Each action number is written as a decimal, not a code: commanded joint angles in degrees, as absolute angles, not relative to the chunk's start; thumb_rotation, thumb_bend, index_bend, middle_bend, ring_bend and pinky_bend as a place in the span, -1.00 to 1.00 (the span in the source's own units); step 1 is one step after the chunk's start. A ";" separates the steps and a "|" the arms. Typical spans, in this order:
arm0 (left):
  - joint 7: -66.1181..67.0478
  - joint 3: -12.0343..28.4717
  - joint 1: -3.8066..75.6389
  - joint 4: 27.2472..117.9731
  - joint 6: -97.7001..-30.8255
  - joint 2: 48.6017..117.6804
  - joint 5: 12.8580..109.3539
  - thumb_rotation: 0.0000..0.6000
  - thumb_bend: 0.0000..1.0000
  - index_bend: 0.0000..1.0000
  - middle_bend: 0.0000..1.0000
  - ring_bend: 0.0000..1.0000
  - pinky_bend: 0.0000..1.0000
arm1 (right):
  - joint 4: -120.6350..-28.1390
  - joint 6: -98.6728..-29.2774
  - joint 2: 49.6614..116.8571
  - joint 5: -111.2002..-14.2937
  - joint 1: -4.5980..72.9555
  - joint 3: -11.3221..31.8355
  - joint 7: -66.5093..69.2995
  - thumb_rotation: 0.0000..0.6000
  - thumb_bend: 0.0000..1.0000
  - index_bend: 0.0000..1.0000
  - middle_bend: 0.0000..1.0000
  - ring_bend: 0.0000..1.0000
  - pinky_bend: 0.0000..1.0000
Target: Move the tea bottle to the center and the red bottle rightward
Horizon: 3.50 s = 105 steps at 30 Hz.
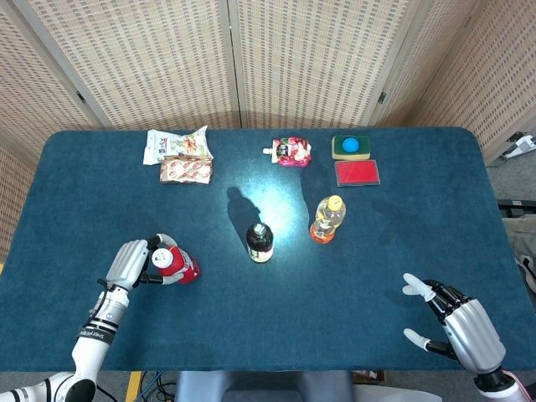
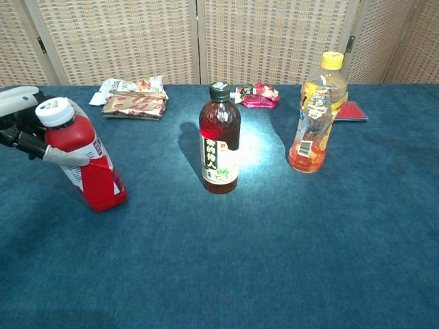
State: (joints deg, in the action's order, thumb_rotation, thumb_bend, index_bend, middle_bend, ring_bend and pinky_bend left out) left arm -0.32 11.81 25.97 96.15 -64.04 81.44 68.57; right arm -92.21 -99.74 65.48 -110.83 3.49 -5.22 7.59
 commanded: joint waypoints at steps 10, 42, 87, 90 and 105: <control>2.64 11.82 27.47 97.66 -63.99 82.24 67.82 1.00 -0.89 0.10 -0.06 0.09 0.41 | -92.23 -99.93 65.21 -110.86 3.33 -5.01 8.09 1.00 -0.93 -0.73 -0.24 -0.40 0.03; 8.28 10.42 29.31 98.94 -64.91 83.55 66.88 1.00 -0.89 0.10 -0.06 0.09 0.41 | -92.23 -99.65 65.09 -111.10 3.16 -4.79 8.37 1.00 -0.93 -0.73 -0.24 -0.40 0.03; 12.53 10.24 30.59 102.56 -64.08 81.17 61.63 1.00 -0.89 -0.70 -0.52 -0.16 0.37 | -92.15 -98.95 65.25 -110.96 3.28 -4.70 8.31 1.00 -0.93 -0.73 -0.24 -0.40 0.03; 12.86 10.14 30.61 103.19 -63.94 80.77 61.02 1.00 -0.89 -0.77 -0.58 -0.22 0.34 | -92.14 -98.99 65.24 -110.92 3.26 -4.67 8.32 1.00 -0.93 -0.73 -0.24 -0.40 0.03; 14.13 8.90 29.25 108.57 -64.98 74.49 60.39 1.00 -0.89 -0.97 -0.82 -0.45 0.18 | -92.07 -98.68 65.30 -110.06 3.27 -4.31 8.05 1.00 -0.93 -0.73 -0.24 -0.40 0.03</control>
State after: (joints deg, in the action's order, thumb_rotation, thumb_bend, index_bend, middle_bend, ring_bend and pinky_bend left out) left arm 14.06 9.14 29.53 108.18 -64.65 75.03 60.00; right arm -92.07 -98.71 65.29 -110.12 3.28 -4.34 8.10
